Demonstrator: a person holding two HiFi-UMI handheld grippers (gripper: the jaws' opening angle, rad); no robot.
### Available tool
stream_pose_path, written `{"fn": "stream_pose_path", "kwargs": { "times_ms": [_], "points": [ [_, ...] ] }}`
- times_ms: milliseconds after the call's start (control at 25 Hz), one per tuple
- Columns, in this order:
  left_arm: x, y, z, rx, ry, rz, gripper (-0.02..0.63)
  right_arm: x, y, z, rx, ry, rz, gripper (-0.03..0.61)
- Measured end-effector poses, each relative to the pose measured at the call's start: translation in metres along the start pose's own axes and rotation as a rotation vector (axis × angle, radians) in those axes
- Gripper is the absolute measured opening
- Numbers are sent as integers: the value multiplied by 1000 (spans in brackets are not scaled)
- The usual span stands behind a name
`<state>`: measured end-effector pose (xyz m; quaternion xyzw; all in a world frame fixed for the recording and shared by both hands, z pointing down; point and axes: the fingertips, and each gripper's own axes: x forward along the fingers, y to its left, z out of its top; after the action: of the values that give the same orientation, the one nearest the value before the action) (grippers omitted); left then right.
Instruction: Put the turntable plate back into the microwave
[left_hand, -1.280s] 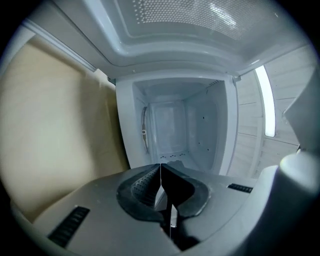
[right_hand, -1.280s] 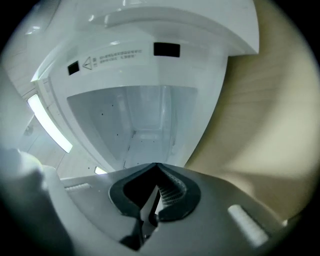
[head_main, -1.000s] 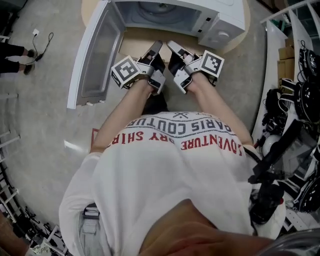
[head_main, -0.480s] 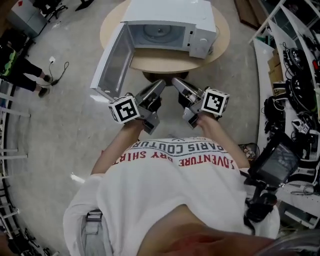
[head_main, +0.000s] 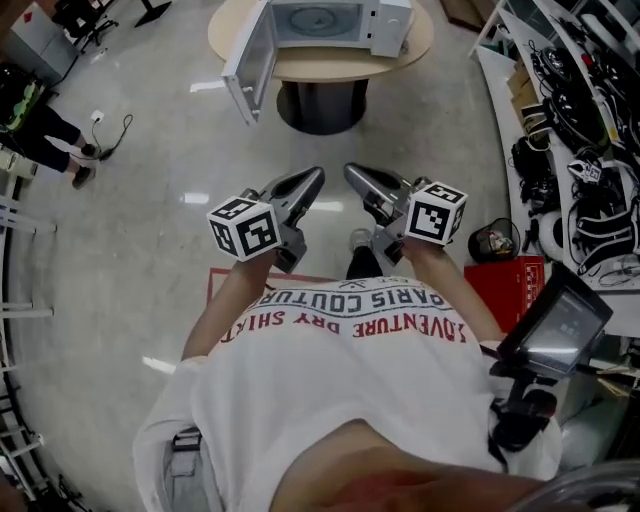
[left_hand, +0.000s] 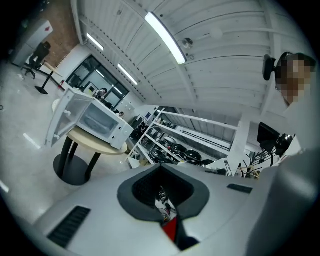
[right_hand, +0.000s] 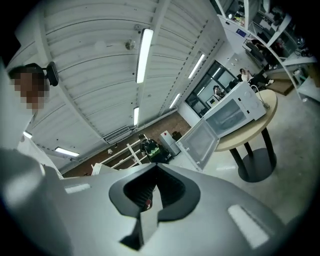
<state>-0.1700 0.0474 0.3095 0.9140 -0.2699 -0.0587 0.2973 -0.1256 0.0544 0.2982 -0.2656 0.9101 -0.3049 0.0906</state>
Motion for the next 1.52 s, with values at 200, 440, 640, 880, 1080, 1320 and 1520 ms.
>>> {"fn": "stream_pose_path", "kwargs": {
  "times_ms": [200,440,640,880,1080,1320,1520],
  "points": [
    [-67,-73,-28,124,-14,14,0,-43,76,-53,-168,89,-54,0],
    [-101,-137,-87,201,31,78,0,-103,130,-99,-273,183,-56,0],
    [-104,-218,-166,215,54,90,0,-193,171,-152,-308,203,-36,0],
    [-132,-347,-236,265,49,94,1,-311,248,-197,-352,222,-32,0],
    [-142,-398,-254,301,62,97,1,-350,287,-194,-356,173,-1,0],
    [-152,-423,-245,290,47,85,0,-361,306,-193,-357,166,-10,0],
    [-155,-432,-231,296,42,89,1,-363,318,-182,-362,159,-16,0]
  ]
}}
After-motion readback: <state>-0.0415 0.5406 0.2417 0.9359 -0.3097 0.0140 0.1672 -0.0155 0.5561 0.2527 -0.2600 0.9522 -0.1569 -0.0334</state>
